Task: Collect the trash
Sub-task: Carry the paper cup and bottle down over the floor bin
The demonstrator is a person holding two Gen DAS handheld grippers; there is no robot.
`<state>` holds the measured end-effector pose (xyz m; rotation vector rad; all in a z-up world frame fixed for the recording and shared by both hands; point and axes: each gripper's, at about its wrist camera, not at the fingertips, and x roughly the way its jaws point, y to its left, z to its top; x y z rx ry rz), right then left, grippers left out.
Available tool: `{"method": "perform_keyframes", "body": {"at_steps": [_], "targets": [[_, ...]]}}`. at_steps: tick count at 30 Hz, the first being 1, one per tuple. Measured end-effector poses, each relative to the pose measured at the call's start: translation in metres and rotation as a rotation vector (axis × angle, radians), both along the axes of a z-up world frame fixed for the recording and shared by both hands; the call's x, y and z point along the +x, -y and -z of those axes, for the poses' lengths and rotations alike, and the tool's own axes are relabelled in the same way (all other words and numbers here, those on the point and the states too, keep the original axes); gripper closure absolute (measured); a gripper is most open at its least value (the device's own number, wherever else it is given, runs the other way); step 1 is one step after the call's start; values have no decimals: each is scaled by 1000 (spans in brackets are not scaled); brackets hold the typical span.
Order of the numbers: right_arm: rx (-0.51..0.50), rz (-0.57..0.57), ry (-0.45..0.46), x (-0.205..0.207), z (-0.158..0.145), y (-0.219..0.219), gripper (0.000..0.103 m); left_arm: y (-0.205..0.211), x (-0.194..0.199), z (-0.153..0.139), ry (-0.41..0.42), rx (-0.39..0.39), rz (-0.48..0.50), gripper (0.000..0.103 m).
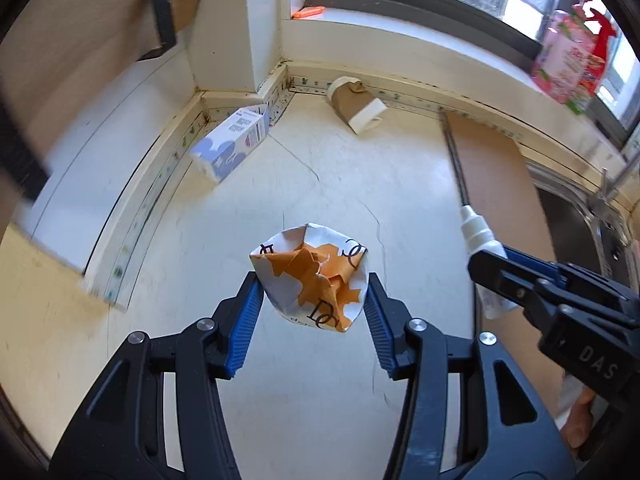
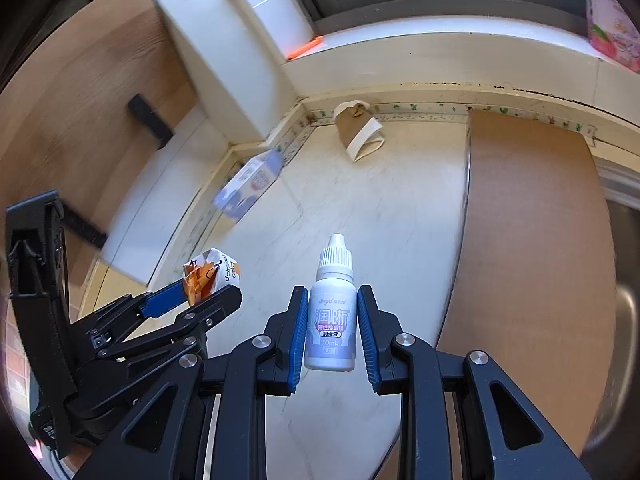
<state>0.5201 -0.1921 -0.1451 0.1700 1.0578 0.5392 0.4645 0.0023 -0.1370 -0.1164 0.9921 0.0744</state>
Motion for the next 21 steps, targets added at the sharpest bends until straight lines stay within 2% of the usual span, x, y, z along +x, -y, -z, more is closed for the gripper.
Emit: {"method": "perform_keyframes", "body": {"at_steps": [6, 12, 16, 21], "targets": [[-28, -8, 36, -101, -24, -11, 79, 2, -95, -26, 53, -9, 32, 56], [-71, 10, 69, -206, -37, -26, 79, 3, -177, -32, 79, -21, 85, 56], [-108, 31, 72, -270, -31, -34, 79, 0, -231, -22, 82, -11, 123, 56], [-147, 41, 34, -336, -9, -39, 79, -6, -285, 3, 39, -28, 151, 56]]}}
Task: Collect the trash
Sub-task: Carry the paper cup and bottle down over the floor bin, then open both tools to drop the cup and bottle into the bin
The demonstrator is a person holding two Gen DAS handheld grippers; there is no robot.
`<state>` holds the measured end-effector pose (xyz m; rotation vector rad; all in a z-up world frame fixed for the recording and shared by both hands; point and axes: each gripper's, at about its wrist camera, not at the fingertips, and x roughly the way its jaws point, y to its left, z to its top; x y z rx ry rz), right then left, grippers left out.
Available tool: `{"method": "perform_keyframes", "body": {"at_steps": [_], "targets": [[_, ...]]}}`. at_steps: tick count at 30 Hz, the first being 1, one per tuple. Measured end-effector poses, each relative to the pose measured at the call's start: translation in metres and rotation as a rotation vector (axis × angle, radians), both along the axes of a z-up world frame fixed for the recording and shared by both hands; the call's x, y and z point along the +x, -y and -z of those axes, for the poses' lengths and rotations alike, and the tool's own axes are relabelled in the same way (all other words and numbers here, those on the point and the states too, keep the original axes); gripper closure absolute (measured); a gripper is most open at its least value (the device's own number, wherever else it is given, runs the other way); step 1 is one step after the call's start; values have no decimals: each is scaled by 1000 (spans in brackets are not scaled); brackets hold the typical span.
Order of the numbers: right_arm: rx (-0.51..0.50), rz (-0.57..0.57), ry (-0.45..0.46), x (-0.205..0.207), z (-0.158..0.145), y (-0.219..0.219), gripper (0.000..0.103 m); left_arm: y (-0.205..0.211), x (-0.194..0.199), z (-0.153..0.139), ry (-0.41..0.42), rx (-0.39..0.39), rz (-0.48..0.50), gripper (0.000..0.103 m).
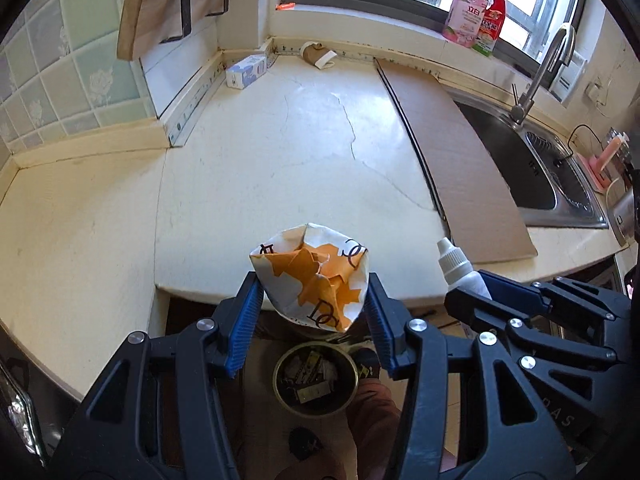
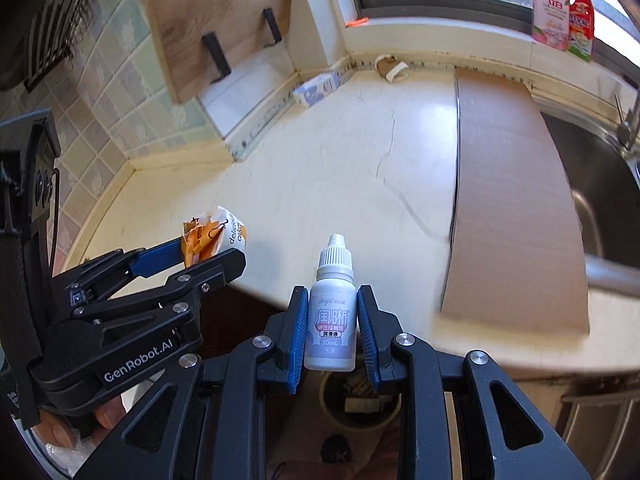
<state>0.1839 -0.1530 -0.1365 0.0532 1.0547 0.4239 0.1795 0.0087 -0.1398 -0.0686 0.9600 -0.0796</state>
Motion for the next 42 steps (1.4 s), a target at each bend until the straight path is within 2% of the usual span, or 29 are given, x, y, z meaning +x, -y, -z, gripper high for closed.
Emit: {"method": "perform_keyframes", "body": {"at_steps": [6, 12, 19, 24, 31, 36, 40, 41, 42], "targets": [[-49, 1, -94, -45, 45, 1, 79, -6, -37, 44, -80, -19, 5, 56], [-96, -17, -191, -70, 105, 3, 79, -4, -52, 109, -201, -29, -13, 56], [-121, -34, -294, -75, 207, 6, 79, 0, -59, 209, -326, -25, -62, 56], [-128, -47, -356, -72, 286, 10, 79, 4, -53, 287, -363, 4, -77, 56], [-118, -65, -417, -64, 387, 10, 79, -2, -44, 381, -431, -27, -104, 56], [-105, -76, -467, -57, 441, 7, 79, 2, -37, 419, -473, -32, -117, 55], [-70, -98, -491, -46, 459, 2, 78, -5, -35, 437, -499, -53, -135, 55], [-66, -105, -498, -44, 462, 1, 76, -6, -34, 440, -513, -60, -146, 55], [-64, -111, -505, -39, 464, 2, 69, -9, -33, 442, -525, -61, -161, 55]]}}
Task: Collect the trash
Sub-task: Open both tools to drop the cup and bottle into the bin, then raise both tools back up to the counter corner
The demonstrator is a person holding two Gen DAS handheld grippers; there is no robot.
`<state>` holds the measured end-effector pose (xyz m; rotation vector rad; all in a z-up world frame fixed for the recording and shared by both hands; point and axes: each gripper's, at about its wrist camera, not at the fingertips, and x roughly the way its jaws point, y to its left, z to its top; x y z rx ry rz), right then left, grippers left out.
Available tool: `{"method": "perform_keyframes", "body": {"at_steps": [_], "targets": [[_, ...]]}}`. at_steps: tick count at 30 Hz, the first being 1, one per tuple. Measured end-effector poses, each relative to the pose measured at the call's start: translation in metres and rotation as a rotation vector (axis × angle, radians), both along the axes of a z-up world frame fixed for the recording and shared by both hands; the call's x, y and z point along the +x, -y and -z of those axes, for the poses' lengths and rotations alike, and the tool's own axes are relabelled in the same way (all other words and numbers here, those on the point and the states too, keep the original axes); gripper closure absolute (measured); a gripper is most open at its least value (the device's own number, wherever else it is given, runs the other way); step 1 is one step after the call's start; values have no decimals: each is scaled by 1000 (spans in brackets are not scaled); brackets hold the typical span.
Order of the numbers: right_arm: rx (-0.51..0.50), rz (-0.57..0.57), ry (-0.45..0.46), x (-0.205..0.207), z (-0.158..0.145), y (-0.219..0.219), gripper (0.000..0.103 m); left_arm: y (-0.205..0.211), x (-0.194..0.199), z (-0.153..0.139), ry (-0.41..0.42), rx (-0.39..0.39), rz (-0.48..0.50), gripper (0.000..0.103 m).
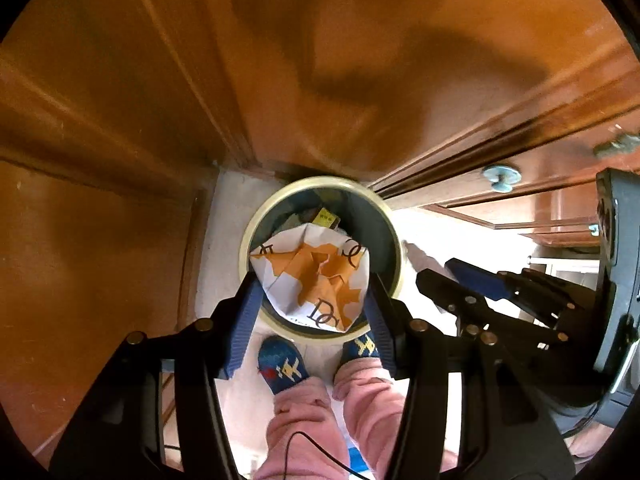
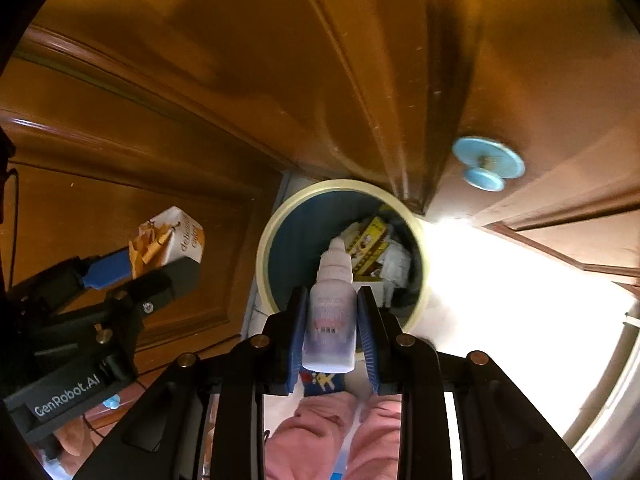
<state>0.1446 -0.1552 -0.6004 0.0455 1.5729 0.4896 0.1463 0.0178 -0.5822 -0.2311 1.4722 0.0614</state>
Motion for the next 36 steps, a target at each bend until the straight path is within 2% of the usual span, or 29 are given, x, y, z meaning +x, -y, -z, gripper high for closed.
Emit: {"method": "perform_keyframes", "body": {"at_steps": [5, 14, 18, 24, 30, 36], "targets": [[21, -1, 7, 5, -1, 0, 51, -6, 0, 10, -30, -8, -11, 55], [27, 15, 21, 5, -19, 8, 50, 8, 2, 13, -51, -15, 30, 54], [26, 33, 28, 2, -25, 17, 50, 6, 4, 13, -78, -19, 28, 41], [22, 48, 34, -1, -51, 24, 50, 8, 2, 1, -60, -13, 36, 41], [14, 68, 35, -9, -74, 30, 50, 7, -1, -27, -51, -9, 43, 41], [11, 83, 61, -18, -140, 39, 50, 6, -11, -98, -19, -20, 56, 41]]}}
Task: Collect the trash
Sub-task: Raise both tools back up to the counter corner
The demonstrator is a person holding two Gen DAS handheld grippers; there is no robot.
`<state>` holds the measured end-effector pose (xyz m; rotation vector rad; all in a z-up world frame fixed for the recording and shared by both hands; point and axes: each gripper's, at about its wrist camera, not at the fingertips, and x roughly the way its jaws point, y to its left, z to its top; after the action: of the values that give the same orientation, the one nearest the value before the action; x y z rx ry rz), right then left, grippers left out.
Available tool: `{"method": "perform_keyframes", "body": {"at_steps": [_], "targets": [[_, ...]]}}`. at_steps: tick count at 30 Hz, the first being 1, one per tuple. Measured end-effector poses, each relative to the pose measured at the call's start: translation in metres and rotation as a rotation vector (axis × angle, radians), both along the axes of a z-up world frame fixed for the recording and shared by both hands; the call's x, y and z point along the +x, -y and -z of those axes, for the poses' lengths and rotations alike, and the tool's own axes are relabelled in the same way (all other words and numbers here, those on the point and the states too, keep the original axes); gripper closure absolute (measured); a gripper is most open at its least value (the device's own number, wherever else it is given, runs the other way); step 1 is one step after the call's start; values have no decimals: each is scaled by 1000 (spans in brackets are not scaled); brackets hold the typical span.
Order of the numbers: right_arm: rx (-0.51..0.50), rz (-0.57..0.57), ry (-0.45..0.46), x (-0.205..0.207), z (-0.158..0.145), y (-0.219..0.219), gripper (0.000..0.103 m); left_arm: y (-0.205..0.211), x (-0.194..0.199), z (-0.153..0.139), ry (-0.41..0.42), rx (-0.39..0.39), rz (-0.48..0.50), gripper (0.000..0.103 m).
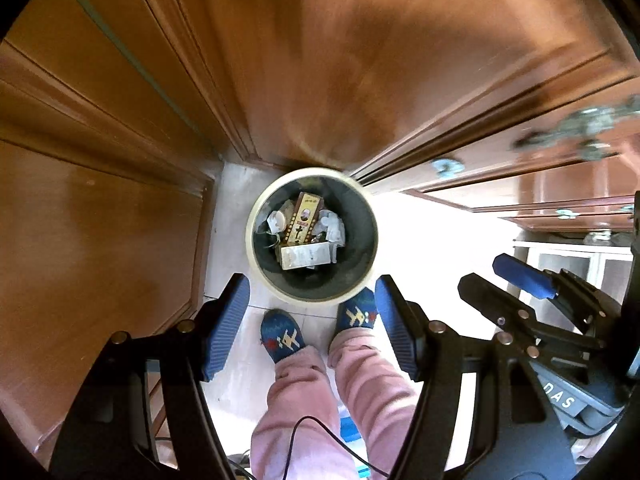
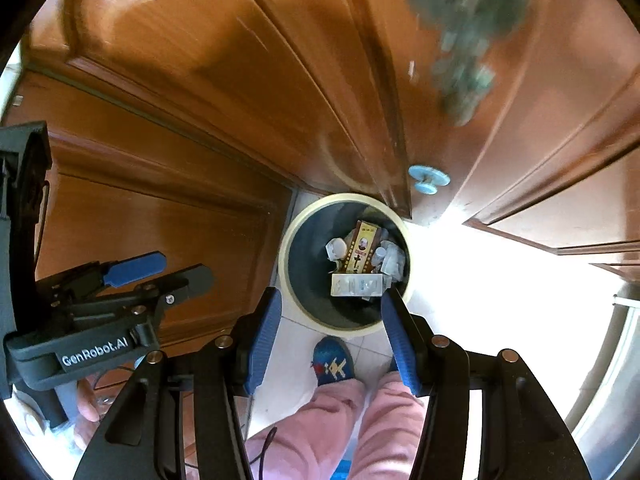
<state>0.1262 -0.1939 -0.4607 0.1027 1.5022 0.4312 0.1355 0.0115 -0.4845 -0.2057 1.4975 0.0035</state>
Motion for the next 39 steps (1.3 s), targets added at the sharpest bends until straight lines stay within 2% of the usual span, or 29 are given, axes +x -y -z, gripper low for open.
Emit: {"method": "perform_keyframes", "body": {"at_steps": [8, 16, 21, 25, 30, 34, 37, 39], "targets": [[16, 42, 106, -22, -128, 16, 50, 6, -13, -142, 133, -4, 92, 41], [34, 112, 300, -35, -264, 18, 50, 19, -18, -270, 310, 13, 198, 41], [63, 162, 437, -31, -335, 21, 50, 23, -16, -334, 436, 70, 199, 41], [87, 196, 519, -24, -387, 27, 50, 18, -7, -372, 501, 101, 200, 41], [104, 208, 576, -3, -434, 29, 50, 8, 24, -408, 560, 148, 187, 41], [107, 195, 599, 41, -455, 22, 49, -6, 65, -420, 594, 200, 151, 41], [120, 179, 609, 90, -466, 17, 49, -17, 104, -425, 598, 241, 122, 41], [132, 163, 612, 126, -464, 14, 48, -21, 135, -422, 594, 272, 102, 41]]}}
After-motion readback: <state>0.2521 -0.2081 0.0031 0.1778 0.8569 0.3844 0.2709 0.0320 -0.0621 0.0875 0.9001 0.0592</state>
